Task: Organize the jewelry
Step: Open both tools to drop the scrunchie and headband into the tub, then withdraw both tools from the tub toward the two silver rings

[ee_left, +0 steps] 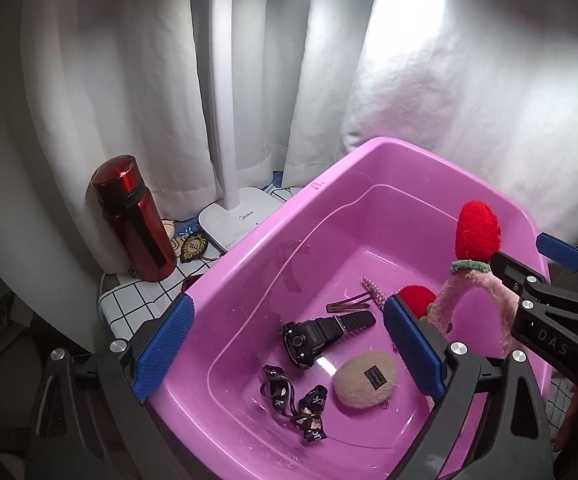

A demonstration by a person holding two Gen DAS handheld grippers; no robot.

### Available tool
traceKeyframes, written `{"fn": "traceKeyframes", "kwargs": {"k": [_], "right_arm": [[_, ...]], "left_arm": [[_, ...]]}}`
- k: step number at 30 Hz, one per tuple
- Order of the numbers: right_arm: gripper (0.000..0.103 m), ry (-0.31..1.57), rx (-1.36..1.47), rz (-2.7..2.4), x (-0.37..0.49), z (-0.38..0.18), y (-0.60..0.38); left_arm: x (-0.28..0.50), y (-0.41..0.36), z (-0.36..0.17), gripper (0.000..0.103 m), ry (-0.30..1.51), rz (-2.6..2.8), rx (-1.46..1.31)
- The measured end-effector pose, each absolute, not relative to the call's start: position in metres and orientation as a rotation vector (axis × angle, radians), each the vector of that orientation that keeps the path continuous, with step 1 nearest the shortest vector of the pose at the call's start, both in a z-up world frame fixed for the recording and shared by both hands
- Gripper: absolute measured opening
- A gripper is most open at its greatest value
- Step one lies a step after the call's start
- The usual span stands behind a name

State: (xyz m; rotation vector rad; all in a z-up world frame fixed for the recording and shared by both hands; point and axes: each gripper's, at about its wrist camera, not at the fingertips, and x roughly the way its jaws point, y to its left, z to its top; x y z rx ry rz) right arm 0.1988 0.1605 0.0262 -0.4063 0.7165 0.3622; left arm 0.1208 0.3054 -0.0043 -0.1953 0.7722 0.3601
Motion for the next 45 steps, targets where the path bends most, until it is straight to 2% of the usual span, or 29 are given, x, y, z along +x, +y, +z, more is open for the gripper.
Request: {"fn": "traceKeyframes", "kwargs": {"k": [10, 23, 38, 45], "right_arm": [[0.067, 0.67, -0.321, 0.359, 0.185, 0.055, 0.137], [0.067, 0.669, -0.245, 0.367, 0.138, 0.055, 0.088], [0.068, 0.756, -0.11, 0.202, 0.065, 0.017, -0.076], [0.068, 0.842, -0.082, 0.15, 0.049, -0.013, -0.141]], "left_arm": [[0.109, 0.304, 0.001, 0.095, 0.773, 0.364, -0.225], [0.086, 0.264, 0.017, 0.095, 0.757, 0.332, -0.204], [0.032, 0.17, 0.024, 0.096, 0.757, 0.159, -0.237], [0.012, 0.107, 0.005, 0.096, 0.802, 0.091, -0.233]]}}
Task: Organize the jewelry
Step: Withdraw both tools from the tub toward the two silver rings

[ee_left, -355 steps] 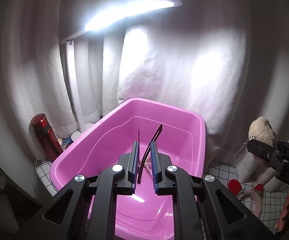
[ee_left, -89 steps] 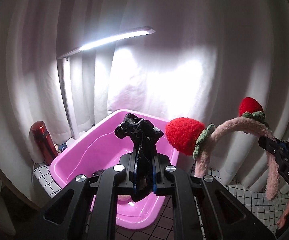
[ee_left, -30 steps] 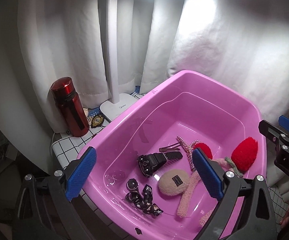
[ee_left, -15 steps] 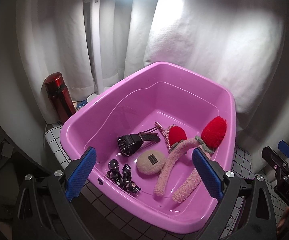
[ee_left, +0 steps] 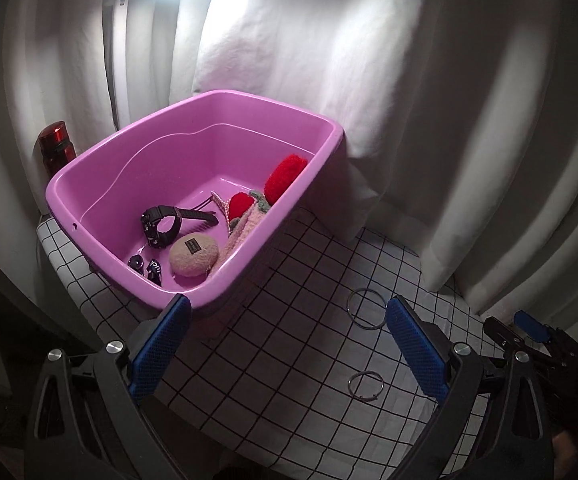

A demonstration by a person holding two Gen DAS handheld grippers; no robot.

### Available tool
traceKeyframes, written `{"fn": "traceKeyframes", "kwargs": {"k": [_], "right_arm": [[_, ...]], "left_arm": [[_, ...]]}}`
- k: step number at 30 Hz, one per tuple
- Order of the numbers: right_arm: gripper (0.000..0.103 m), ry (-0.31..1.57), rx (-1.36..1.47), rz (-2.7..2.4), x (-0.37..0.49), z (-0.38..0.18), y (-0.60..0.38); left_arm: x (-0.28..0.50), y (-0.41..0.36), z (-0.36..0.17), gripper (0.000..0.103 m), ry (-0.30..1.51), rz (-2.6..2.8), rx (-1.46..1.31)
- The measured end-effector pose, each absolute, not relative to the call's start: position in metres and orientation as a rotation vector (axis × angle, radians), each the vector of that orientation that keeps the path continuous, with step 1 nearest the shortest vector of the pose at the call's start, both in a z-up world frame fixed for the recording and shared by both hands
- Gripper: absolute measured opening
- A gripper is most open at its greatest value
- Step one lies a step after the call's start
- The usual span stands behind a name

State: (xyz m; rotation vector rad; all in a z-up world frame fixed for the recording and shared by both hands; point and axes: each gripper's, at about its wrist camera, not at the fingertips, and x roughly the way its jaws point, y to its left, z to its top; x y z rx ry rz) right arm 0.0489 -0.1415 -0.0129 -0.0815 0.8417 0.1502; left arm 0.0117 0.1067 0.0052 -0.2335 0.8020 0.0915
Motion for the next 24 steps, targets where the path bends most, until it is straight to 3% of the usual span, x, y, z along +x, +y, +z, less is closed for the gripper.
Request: {"fn": "traceKeyframes", "kwargs": {"k": [24], "right_arm": [[0.068, 0.93, -0.318, 0.626, 0.133, -0.116, -0.141]], "left_arm": [[-0.007, -0.017, -0.14, 0.096, 0.958, 0.35, -0.313]]}}
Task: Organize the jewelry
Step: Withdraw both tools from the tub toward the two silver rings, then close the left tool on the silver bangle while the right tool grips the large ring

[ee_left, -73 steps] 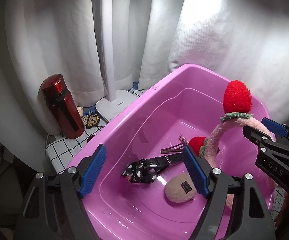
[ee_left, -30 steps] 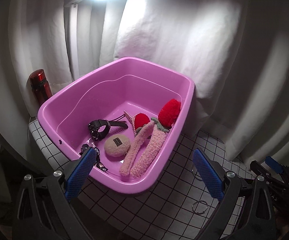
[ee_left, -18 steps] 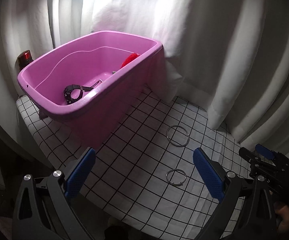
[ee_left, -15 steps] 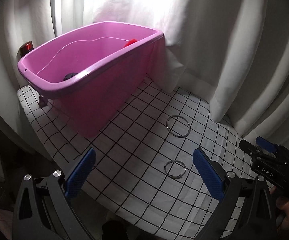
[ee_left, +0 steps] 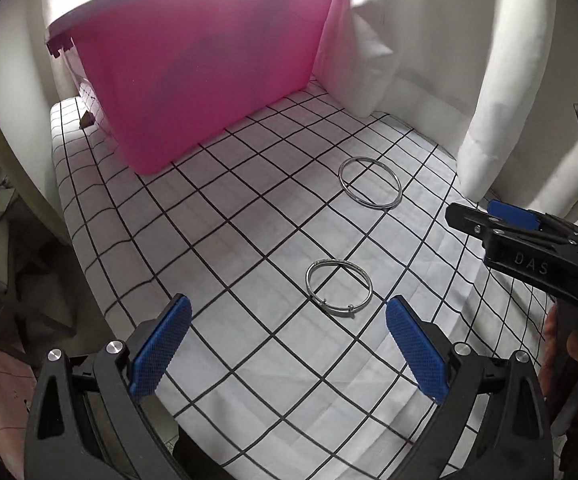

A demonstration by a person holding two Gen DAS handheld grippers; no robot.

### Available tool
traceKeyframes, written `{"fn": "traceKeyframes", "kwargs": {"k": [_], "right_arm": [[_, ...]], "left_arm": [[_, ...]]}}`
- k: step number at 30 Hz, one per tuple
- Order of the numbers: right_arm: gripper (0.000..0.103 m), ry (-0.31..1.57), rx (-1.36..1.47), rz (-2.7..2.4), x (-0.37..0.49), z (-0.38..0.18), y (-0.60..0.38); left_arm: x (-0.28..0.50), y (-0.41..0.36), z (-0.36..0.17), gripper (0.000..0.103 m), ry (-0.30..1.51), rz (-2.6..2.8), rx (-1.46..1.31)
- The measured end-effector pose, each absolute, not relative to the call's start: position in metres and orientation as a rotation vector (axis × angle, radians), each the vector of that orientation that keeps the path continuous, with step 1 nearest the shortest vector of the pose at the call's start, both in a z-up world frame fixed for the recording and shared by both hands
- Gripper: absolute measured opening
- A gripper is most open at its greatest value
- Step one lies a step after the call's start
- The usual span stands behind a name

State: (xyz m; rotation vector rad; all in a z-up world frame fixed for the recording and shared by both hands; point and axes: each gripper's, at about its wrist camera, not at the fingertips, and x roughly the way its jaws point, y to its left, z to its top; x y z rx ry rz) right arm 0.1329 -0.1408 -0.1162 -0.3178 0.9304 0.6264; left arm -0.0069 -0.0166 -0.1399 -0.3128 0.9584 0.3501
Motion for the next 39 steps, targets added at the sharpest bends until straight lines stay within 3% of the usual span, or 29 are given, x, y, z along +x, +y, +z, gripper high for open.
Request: {"fn": "traceKeyframes", "kwargs": {"k": [17, 39], "right_arm": [[0.074, 0.922, -0.485, 0.97, 0.181, -0.156, -0.091], [0.084, 0.814, -0.613, 1.045, 0.183, -0.173, -0.069]], "left_arm": [[0.017, -0.04, -0.176, 0.096, 0.938, 0.493, -0.354], [0.043, -0.039, -0.193, 0.097, 0.948, 0.575, -0.317]]}}
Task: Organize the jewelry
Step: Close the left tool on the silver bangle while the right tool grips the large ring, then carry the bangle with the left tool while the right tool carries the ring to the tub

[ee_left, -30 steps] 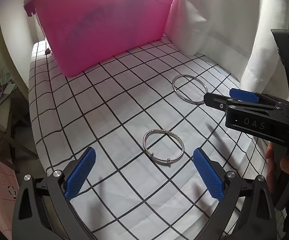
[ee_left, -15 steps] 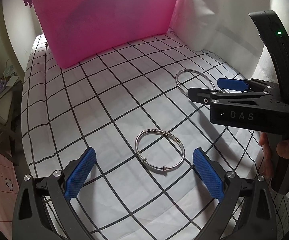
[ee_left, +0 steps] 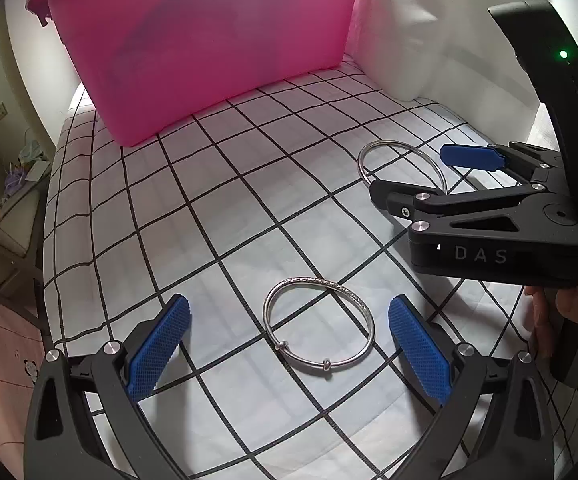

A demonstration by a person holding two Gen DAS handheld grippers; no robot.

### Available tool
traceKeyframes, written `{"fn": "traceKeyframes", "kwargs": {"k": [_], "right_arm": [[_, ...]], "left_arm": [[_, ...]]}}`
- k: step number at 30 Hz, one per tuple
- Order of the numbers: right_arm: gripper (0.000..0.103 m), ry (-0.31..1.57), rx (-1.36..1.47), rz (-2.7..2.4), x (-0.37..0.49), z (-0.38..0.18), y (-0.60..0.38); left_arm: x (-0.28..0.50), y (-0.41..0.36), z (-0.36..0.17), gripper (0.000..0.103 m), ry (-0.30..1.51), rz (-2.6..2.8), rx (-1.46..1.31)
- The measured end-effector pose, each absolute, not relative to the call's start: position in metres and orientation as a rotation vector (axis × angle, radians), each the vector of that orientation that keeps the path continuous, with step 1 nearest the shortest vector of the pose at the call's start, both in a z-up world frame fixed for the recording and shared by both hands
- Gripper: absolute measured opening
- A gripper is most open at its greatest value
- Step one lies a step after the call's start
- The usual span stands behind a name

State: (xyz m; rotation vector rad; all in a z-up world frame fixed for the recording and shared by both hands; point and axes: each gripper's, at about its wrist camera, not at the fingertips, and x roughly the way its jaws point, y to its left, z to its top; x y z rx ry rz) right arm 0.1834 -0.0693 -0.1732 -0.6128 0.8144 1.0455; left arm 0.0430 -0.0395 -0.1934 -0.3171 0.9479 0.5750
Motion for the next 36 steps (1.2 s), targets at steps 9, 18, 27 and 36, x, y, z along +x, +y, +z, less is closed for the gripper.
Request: {"fn": "traceKeyframes", "kwargs": {"k": [9, 18, 27, 36], "right_arm": [[0.07, 0.796, -0.613, 1.065, 0.179, -0.171, -0.071], [0.07, 0.787, -0.593, 1.043, 0.174, -0.17, -0.072], [0.07, 0.803, -0.519, 1.019, 0.168, -0.163, -0.082], [0.07, 0.79, -0.415, 0.958, 0.153, -0.137, -0.092]], "left_arm": [[0.032, -0.052, -0.189, 0.07, 0.899, 0.543, -0.282], [0.027, -0.05, -0.186, 0.051, 0.877, 0.505, -0.294], [0.017, -0.039, -0.166, 0.051, 0.82, 0.489, -0.276], [0.001, -0.027, -0.131, 0.051, 0.769, 0.445, -0.237]]}}
